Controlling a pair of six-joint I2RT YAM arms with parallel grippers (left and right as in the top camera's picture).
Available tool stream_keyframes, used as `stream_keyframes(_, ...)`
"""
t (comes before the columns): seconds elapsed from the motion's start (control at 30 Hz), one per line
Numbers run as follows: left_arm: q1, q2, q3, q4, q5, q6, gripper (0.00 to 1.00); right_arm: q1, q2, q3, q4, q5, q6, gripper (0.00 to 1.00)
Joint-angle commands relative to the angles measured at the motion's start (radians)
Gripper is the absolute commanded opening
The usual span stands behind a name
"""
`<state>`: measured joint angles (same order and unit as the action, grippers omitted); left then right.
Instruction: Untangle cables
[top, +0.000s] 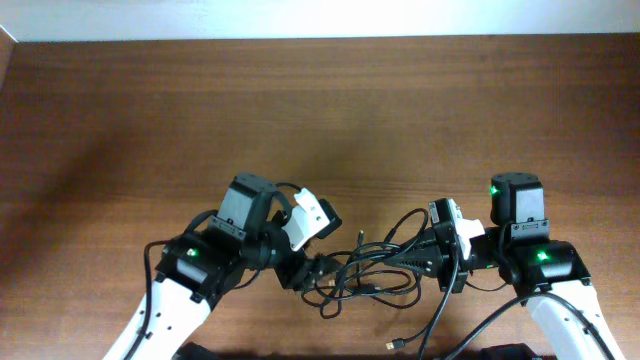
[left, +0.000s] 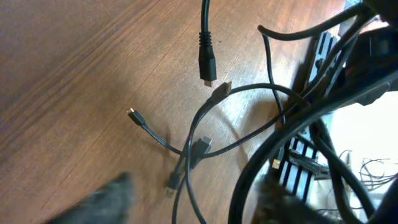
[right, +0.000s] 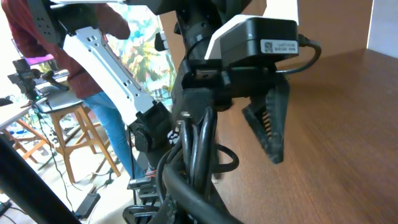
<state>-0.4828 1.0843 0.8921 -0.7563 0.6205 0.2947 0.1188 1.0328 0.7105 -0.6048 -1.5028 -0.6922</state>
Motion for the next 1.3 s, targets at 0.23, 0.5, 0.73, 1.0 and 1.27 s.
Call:
stream_keyframes(0.23,0.005,0.019,0.012,0.034,-0.151,-0.123,0.0,0.007,-0.012,0.026,0.003,-0.048,-0.007,0.04)
stream_keyframes(0.5,0.005,0.019,0.012,0.032,-0.721,-0.687,0.0,0.005,-0.012,0.026,0.002,-0.046,-0.007,0.04)
stream_keyframes(0.73,0.004,0.019,0.012,0.008,-0.722,-0.987,0.0,0.005,-0.012,0.026,0.002,-0.037,-0.007,0.04)
stream_keyframes(1.0,0.004,0.019,0.012,-0.096,-0.652,-1.51,0.0,0.005,-0.012,0.026,0.002,-0.034,-0.007,0.04)
stream_keyframes(1.27,0.004,0.019,0.012,-0.166,-0.624,-1.798,0.06,0.005,-0.012,0.026,0.002,-0.034,-0.007,0.04)
